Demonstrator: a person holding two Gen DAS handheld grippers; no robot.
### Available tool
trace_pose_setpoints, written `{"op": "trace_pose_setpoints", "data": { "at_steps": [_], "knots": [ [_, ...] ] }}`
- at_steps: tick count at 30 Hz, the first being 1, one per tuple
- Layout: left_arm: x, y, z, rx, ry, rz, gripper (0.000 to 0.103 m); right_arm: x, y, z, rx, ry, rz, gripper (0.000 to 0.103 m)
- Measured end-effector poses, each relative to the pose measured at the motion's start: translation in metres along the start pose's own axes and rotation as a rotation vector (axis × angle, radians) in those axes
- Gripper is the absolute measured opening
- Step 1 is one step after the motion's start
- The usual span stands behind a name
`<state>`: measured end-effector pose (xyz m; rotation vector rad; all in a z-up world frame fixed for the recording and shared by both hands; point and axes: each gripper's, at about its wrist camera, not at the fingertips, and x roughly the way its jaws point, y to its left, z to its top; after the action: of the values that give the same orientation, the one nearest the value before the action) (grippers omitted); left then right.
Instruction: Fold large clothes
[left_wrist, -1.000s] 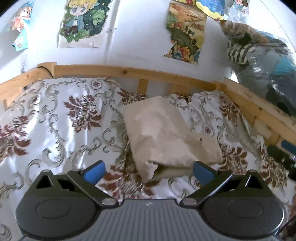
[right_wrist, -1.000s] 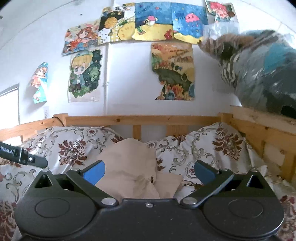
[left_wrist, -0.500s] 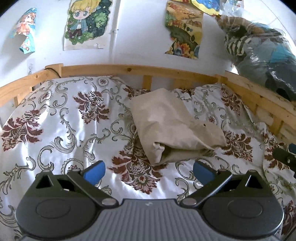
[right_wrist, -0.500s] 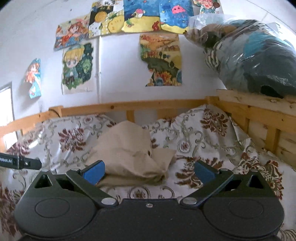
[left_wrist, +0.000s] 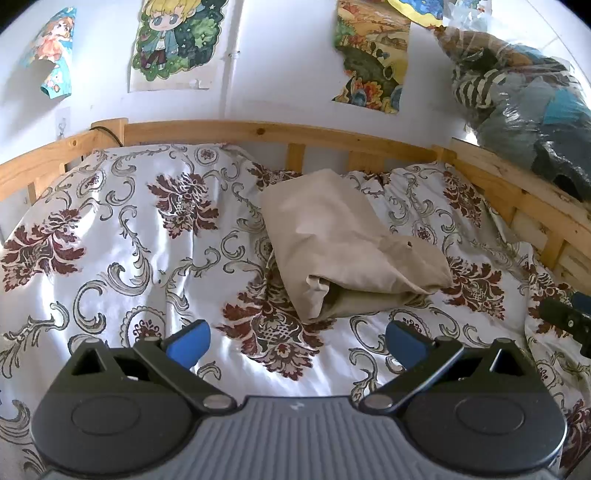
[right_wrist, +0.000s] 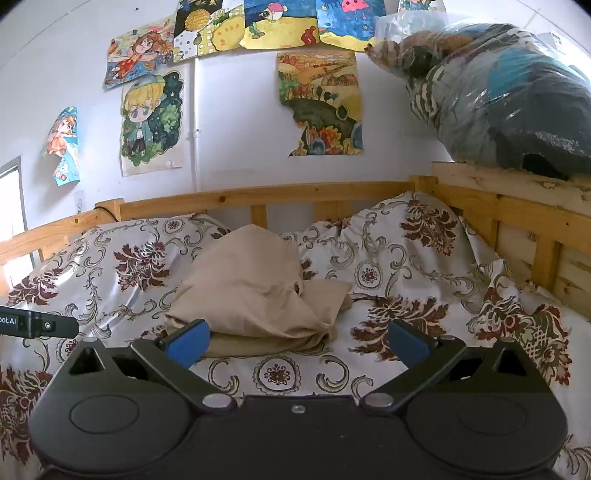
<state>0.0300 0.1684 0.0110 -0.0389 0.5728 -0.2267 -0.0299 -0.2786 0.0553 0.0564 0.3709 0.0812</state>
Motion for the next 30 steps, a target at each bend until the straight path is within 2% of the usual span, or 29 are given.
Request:
{"op": "trace_pose_setpoints", "data": {
  "at_steps": [30],
  "knots": [
    [-0.0020, -0.0013, 0.0009, 0.004, -0.005, 0.002, 0.102, 0.0000, -0.0010, 0.0008, 0.001, 0.002, 0.001, 0.102]
  ]
}}
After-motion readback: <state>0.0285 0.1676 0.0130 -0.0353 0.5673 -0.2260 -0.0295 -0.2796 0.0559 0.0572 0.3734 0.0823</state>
